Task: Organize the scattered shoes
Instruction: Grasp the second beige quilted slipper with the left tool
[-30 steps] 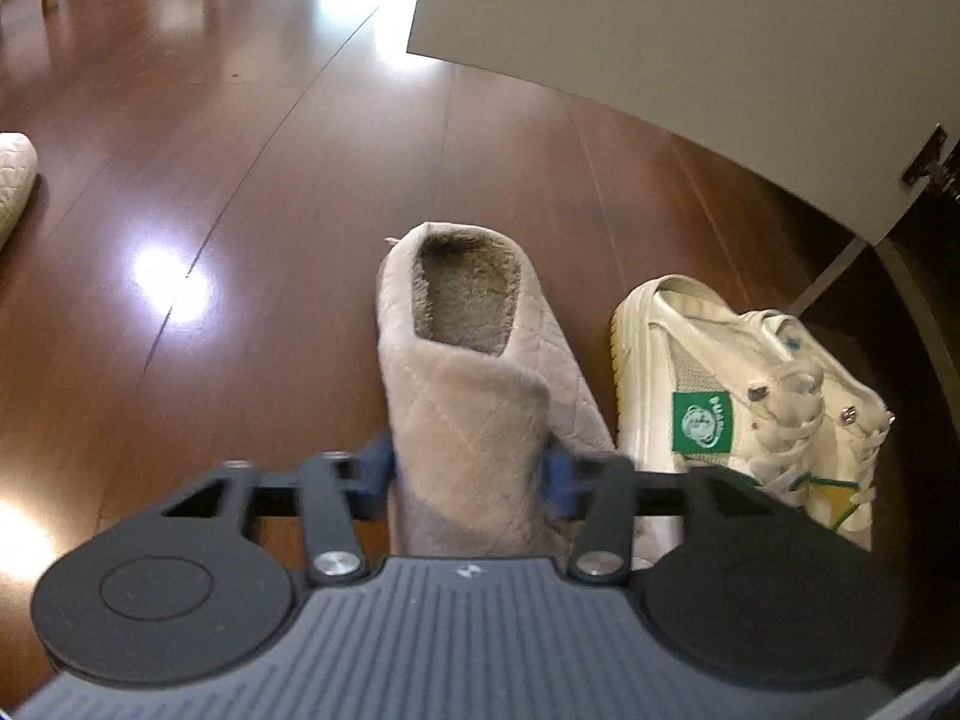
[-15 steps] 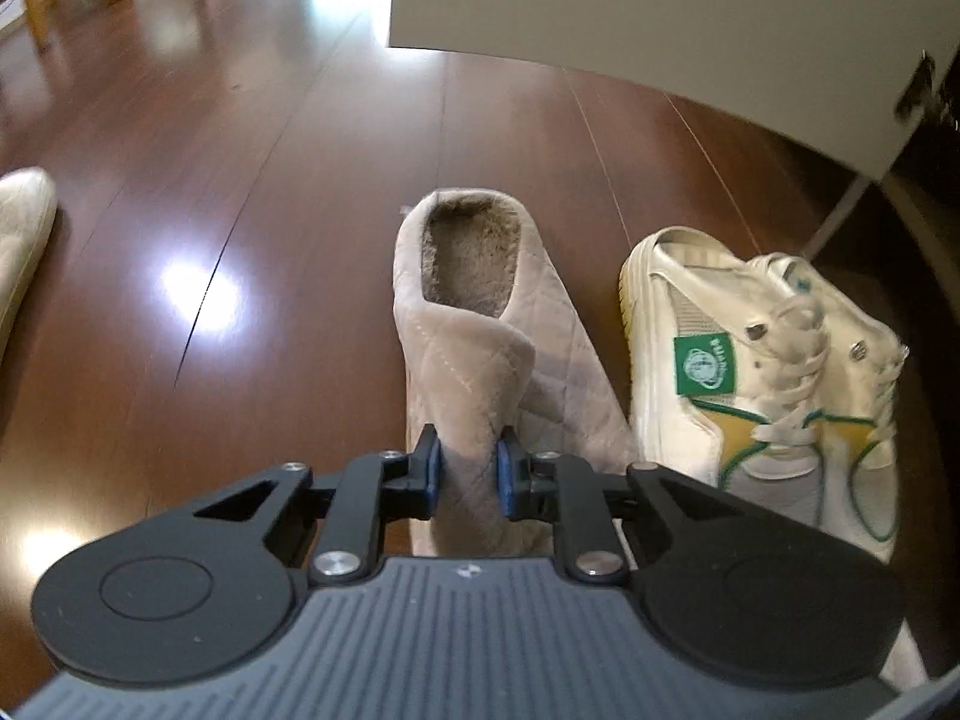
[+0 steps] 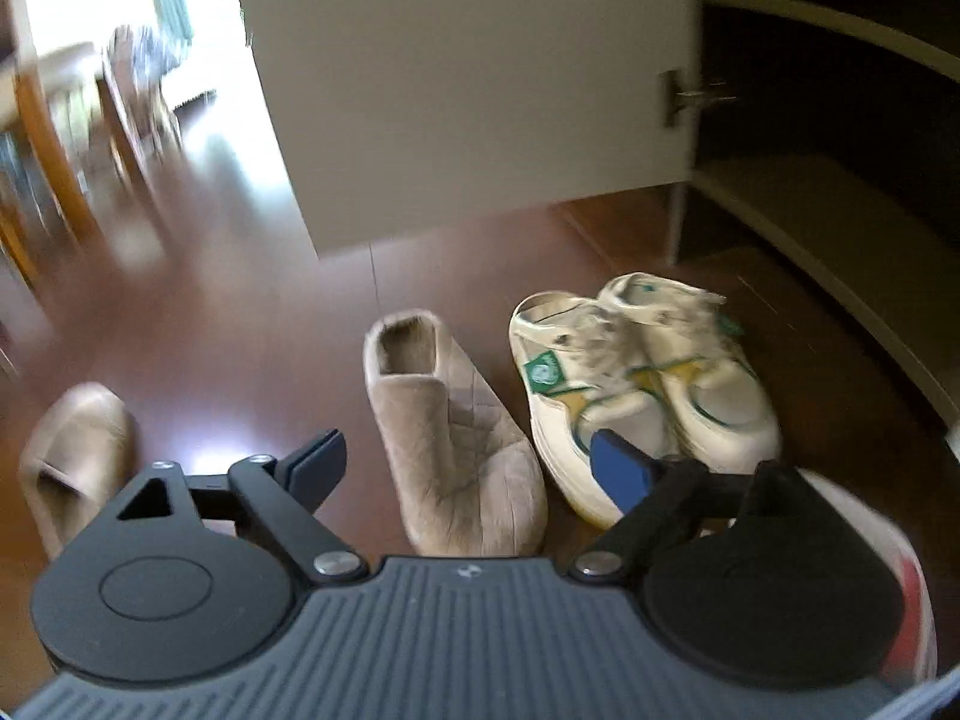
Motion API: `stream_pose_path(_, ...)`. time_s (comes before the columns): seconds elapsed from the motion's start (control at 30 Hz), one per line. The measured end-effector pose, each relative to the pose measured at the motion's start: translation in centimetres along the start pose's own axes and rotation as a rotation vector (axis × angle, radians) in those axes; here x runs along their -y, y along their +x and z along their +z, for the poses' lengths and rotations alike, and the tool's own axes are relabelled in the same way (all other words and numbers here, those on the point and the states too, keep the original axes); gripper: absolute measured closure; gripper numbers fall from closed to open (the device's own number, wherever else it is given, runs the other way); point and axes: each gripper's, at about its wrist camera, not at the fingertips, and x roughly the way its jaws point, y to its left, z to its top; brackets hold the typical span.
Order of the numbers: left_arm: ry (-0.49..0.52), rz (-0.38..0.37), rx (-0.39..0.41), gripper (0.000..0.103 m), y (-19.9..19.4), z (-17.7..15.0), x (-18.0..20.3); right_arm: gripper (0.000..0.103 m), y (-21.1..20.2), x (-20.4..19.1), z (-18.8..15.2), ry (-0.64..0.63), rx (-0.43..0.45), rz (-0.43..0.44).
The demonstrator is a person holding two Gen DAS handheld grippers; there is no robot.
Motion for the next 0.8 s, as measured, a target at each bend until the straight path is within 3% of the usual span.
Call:
stream_pose_path(0.1,-0.139,0.015,0.056,0.033,4.1,2.9,0.0,0.015,-5.0,1.2,0.0,0.052,-0.003,-0.007)
stream_pose_path(0.2,-0.29,0.025,0.118,0.033,8.7,6.3,-0.8,0.014,-5.2,1.9,-0.1,0.056,-0.003,-0.024)
stream_pose_path(0.3,-0.445,0.043,0.185,0.033,12.8,8.0,-2.7,0.014,-2.7,2.3,-0.4,0.052,-0.016,-0.027)
stream_pose_path(0.4,-0.631,0.043,0.201,0.034,16.0,8.2,-5.1,0.014,-0.6,2.4,-0.2,0.047,-0.03,-0.015)
stream_pose_path(0.5,-0.848,-0.007,0.273,0.034,18.4,7.3,-7.9,0.014,1.6,2.1,0.1,0.024,-0.05,-0.012)
stream_pose_path(0.63,-0.922,-0.032,0.36,0.033,19.6,6.9,-9.1,0.013,3.6,1.5,0.3,-0.004,-0.074,-0.016)
stream_pose_path(0.7,-0.893,-0.047,0.387,0.037,20.0,7.3,-9.1,0.013,3.9,1.1,0.3,-0.013,-0.078,-0.012)
stream_pose_path(0.73,-0.865,-0.061,0.388,0.064,20.3,7.6,-9.1,0.013,4.0,1.1,0.2,-0.015,-0.081,-0.012)
stream_pose_path(0.77,-0.784,-0.1,0.367,0.098,21.0,8.6,-9.0,0.013,4.1,1.1,0.0,-0.015,-0.086,-0.012)
stream_pose_path(0.8,-0.663,-0.114,0.365,0.097,21.0,9.5,-8.4,0.013,4.2,1.1,-0.1,-0.014,-0.091,-0.011)
